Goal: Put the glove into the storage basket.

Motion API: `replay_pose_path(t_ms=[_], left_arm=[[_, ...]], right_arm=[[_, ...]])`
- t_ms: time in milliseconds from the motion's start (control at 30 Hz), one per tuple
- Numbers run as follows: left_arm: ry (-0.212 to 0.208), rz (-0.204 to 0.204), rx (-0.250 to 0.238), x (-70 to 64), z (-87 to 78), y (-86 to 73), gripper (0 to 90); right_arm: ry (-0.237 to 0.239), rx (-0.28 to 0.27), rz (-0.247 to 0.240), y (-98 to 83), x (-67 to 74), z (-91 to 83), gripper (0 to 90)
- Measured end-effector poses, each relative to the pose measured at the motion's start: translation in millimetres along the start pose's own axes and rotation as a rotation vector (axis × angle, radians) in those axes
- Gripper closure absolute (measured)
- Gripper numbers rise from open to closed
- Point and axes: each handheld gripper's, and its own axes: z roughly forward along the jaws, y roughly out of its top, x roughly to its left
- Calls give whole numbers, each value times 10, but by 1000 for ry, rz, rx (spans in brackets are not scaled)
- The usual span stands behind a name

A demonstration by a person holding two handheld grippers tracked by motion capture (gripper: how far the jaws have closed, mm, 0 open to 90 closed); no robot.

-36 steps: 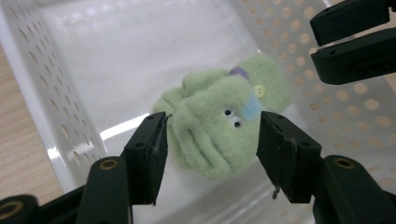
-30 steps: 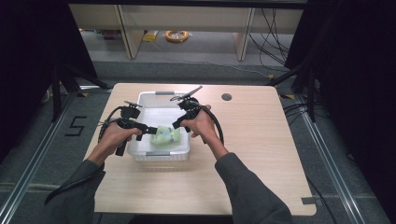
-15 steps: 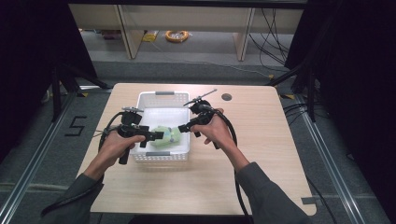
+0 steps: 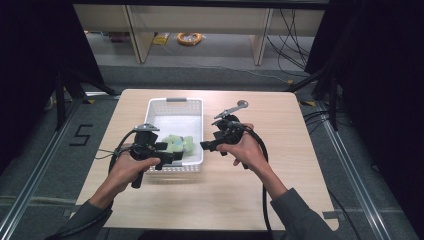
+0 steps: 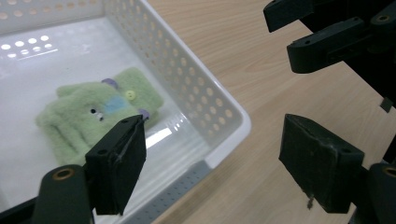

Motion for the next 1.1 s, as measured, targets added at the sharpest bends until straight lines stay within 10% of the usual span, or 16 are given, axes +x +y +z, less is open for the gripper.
replay_pose_path(t_ms=[1100], left_arm=[[-89,145,-25,-587,83,-483,214]], right_arm=[[24,-134,9,-1000,-56,-684,295]])
